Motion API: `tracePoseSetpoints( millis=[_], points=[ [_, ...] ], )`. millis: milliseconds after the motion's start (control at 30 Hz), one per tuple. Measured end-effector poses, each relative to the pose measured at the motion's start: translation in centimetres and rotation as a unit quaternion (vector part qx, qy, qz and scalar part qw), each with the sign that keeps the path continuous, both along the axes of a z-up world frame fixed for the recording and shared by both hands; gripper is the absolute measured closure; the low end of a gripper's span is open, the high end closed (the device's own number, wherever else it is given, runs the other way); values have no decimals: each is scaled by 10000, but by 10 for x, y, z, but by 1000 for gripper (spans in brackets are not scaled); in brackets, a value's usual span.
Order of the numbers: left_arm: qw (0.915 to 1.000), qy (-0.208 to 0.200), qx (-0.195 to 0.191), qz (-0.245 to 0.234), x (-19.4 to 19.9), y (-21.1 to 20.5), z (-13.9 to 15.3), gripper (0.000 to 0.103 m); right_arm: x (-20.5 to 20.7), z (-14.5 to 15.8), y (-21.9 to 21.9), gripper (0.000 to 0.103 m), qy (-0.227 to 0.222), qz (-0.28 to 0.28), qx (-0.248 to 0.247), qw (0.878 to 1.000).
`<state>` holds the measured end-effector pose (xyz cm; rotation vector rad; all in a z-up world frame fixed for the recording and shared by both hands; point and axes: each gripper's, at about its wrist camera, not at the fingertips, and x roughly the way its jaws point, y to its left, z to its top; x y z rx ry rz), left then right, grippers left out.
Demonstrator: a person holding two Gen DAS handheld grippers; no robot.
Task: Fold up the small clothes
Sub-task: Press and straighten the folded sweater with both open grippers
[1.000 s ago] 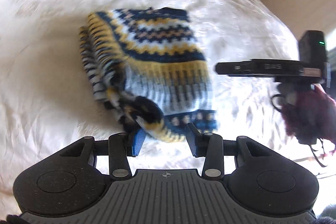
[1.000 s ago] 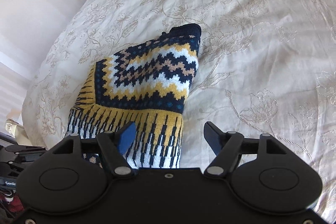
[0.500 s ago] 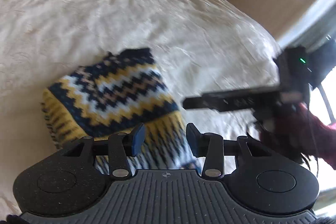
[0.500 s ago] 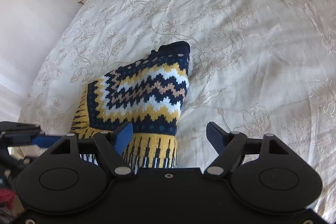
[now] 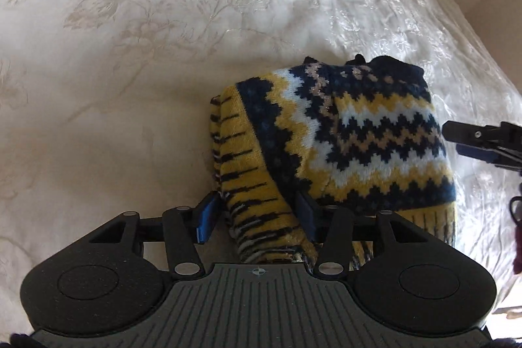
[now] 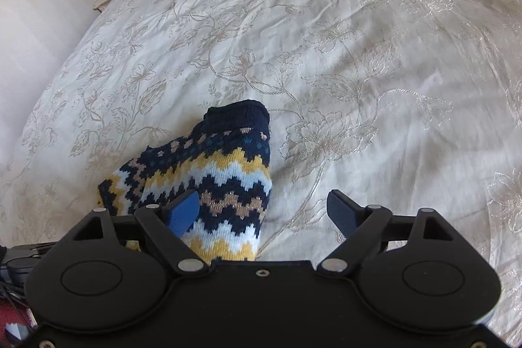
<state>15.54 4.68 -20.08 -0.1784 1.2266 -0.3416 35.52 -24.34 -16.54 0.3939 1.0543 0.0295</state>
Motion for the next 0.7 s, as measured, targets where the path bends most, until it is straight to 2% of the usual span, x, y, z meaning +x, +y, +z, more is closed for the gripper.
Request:
tracePoseSetpoints(
  millis=[133,200,300,367,567,700],
  points=[
    [9999,91,-35,128,2,1,-4,49,27,-26,17,15,380,213,-323,9985],
    [9999,65,32,94,5,-2,-3,47,40,-43,28,10,652,422,-558,9954],
    [9999,62,88,131,7,-3,-4,43,47,-56,35,4,738,572,-742,9929],
    [9998,44,71,197,7,-3,1,44,45,-52,30,4,717,483,-639,9942],
    [9986,-435,285,-93,-19,-9,27,44,1,-11,19,4,105,430,-541,9976],
    [9968,-515,562,-250,-38,-12,17,41,-29,-11,17,3,249,398,-602,9971]
  ],
)
